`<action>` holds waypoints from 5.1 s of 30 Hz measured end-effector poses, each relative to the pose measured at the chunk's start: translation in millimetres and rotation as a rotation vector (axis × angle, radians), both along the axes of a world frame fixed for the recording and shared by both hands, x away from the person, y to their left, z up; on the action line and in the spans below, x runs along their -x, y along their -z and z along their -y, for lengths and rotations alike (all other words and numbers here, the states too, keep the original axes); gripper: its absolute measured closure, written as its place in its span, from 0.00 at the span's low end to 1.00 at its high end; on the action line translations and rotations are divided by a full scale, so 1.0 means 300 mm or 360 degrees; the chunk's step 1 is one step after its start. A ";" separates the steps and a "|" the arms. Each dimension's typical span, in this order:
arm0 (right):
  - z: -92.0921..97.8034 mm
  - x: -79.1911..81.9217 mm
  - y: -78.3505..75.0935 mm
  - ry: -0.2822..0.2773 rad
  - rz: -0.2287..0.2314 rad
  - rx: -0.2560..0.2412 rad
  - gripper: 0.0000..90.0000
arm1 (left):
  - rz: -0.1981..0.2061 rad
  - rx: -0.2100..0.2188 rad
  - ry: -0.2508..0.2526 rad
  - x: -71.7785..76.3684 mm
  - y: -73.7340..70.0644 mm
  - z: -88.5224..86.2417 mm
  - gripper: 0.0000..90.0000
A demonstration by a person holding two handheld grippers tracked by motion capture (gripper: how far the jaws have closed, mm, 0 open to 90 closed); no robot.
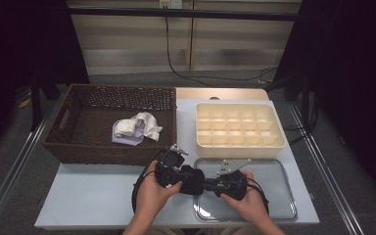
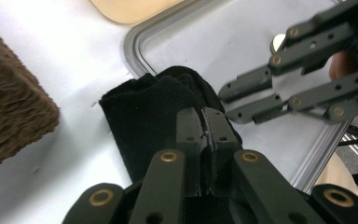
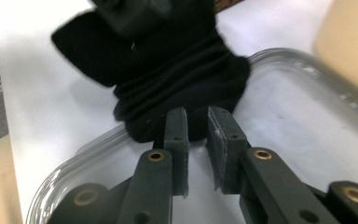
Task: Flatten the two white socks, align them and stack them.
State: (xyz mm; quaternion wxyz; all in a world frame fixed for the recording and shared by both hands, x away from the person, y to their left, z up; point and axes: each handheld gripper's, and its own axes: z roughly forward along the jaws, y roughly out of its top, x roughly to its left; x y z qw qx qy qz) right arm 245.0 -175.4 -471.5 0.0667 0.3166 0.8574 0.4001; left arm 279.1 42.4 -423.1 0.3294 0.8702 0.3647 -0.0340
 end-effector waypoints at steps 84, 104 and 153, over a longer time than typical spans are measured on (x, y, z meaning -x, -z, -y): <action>-0.002 -0.083 -0.026 0.0194 -0.0079 -0.0084 0.58 | 0.0076 0.0039 -0.0118 0.015 0.054 -0.098 0.80; -0.005 -0.088 -0.036 0.0256 -0.0081 -0.0141 0.50 | -0.0016 0.0018 -0.0036 0.040 0.104 -0.092 0.82; 0.051 -0.151 -0.091 0.0292 -0.0465 -0.0362 0.97 | 0.0251 0.0033 -0.0051 0.037 0.117 -0.115 0.51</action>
